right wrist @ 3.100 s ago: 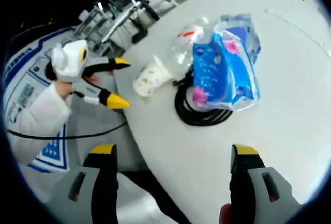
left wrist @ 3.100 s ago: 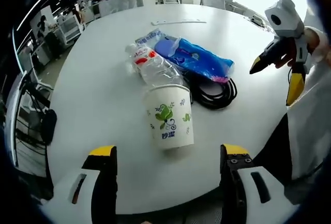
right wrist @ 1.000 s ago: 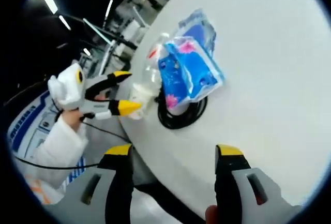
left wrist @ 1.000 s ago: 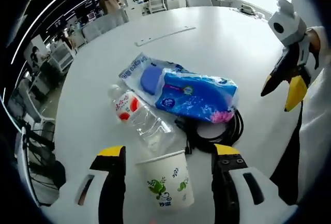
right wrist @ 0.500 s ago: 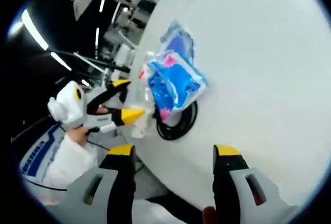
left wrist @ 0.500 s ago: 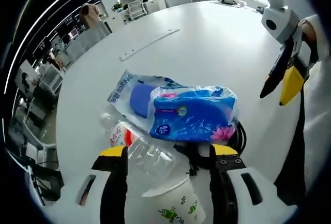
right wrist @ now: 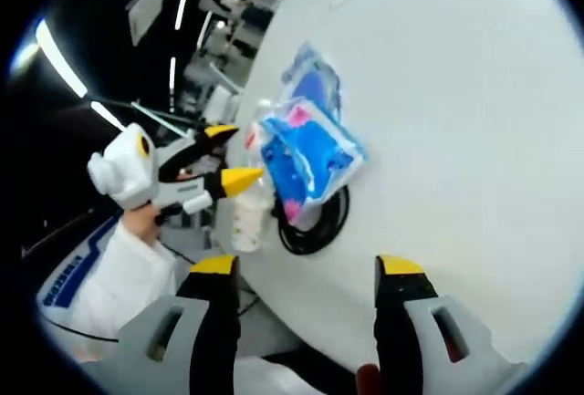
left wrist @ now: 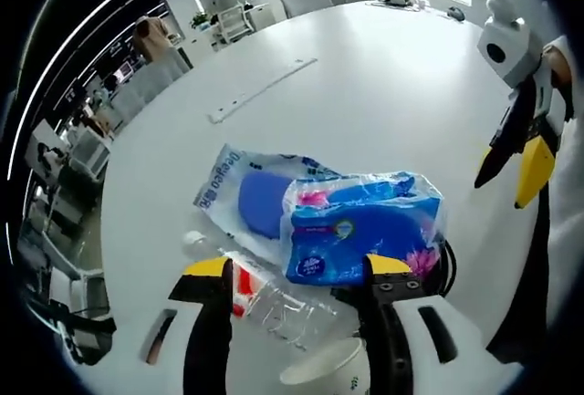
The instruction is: Arrange the tabletop items into an orderly group along one side of the table until the central work area is clear of visible clutter.
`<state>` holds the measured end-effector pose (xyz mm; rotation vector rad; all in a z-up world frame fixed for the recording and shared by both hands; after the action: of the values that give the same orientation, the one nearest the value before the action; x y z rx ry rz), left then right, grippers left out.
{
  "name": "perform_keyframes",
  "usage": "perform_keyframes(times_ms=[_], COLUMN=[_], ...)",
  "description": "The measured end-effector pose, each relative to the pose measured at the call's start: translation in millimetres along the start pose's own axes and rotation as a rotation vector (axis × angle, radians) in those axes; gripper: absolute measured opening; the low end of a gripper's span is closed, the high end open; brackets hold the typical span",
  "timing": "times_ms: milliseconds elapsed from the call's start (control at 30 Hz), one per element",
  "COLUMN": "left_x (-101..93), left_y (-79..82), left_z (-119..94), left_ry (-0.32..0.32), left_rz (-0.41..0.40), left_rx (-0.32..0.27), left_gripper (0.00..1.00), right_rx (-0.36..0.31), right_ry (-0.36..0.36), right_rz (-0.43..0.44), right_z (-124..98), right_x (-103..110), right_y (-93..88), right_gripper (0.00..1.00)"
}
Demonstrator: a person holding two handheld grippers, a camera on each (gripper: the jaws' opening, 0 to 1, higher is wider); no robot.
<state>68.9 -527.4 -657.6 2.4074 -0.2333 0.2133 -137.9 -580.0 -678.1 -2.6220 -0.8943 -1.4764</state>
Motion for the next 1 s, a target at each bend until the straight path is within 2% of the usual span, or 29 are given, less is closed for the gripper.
perform_keyframes(times_ms=[200, 367, 533, 767, 1000], left_x=[0.3, 1.2, 0.3, -0.5, -1.5], left_y=[1.7, 1.3, 0.3, -1.8, -5.9], left_z=[10.6, 20.9, 27.2, 32.3, 33.6], left_ry=[-0.011, -0.021, -0.030, -0.035, -0.027], left_rz=[-0.014, -0.008, -0.012, -0.097, -0.102], left_rx=[0.014, 0.032, 0.048, 0.048, 0.063], left_gripper=[0.51, 0.49, 0.47, 0.42, 0.39], right_rx=[-0.009, -0.026, -0.013, -0.020, -0.011], right_ry=[-0.003, -0.040, -0.035, -0.048, -0.056], right_rz=[0.026, -0.034, -0.033, -0.015, -0.017], right_z=[1.9, 6.5, 14.9, 25.2, 38.6], right_x=[-1.2, -1.5, 1.0, 0.8, 2.8], right_y=[2.3, 8.3, 10.2, 17.2, 20.0], right_gripper=[0.58, 0.61, 0.60, 0.58, 0.58])
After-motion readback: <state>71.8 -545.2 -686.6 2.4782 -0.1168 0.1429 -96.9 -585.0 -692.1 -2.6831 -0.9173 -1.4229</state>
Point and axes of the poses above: the point that each gripper's makers call its tool centre point, and the gripper's own axes: z roughly forward along the fingers, x roughly to its left, y roughly out of its top, the point moved 6 cm from there along -z, roughly backward along the fingers, and after that the axes turned 6 degrees about -x, right-handed, at the moved point
